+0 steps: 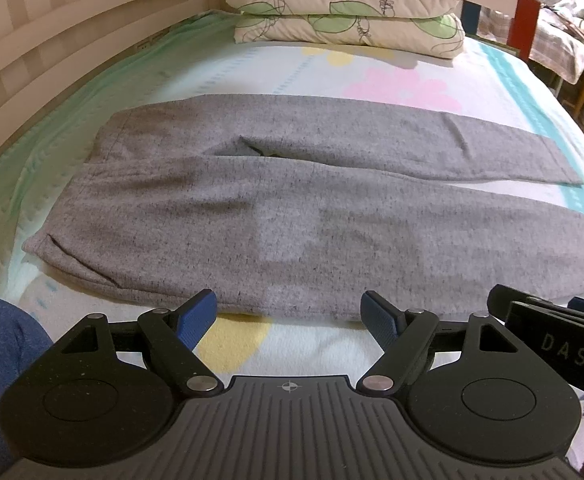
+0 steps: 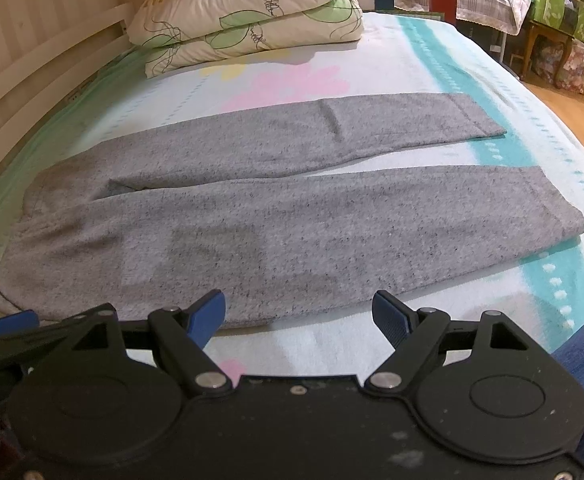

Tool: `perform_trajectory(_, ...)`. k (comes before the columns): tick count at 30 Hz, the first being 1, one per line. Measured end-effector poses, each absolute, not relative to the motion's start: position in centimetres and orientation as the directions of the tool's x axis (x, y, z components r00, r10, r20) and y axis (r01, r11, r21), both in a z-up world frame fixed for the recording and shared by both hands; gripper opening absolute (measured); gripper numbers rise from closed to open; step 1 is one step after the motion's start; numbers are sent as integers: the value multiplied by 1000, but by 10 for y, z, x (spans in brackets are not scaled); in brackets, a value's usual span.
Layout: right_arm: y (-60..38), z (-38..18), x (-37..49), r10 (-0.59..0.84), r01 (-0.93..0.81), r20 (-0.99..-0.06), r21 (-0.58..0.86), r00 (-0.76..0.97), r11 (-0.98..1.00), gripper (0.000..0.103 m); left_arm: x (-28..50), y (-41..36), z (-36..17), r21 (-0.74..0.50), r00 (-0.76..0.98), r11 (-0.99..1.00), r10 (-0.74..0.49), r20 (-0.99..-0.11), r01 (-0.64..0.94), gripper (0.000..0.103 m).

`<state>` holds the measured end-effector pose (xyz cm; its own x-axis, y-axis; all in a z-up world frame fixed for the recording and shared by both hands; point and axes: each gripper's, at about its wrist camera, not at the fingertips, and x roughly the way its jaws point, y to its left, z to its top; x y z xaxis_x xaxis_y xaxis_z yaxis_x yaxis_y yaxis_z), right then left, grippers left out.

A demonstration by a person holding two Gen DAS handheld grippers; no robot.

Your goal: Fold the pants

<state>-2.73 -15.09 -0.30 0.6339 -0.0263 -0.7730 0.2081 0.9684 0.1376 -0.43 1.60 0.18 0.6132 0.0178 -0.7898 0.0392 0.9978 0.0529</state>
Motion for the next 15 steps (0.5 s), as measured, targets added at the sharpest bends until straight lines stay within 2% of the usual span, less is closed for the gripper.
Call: perform_trajectory(15,-151,-9,-25,-15,202,-780,144,626,969,85,-2,17,-4,55,597,998,23,-802,35,79)
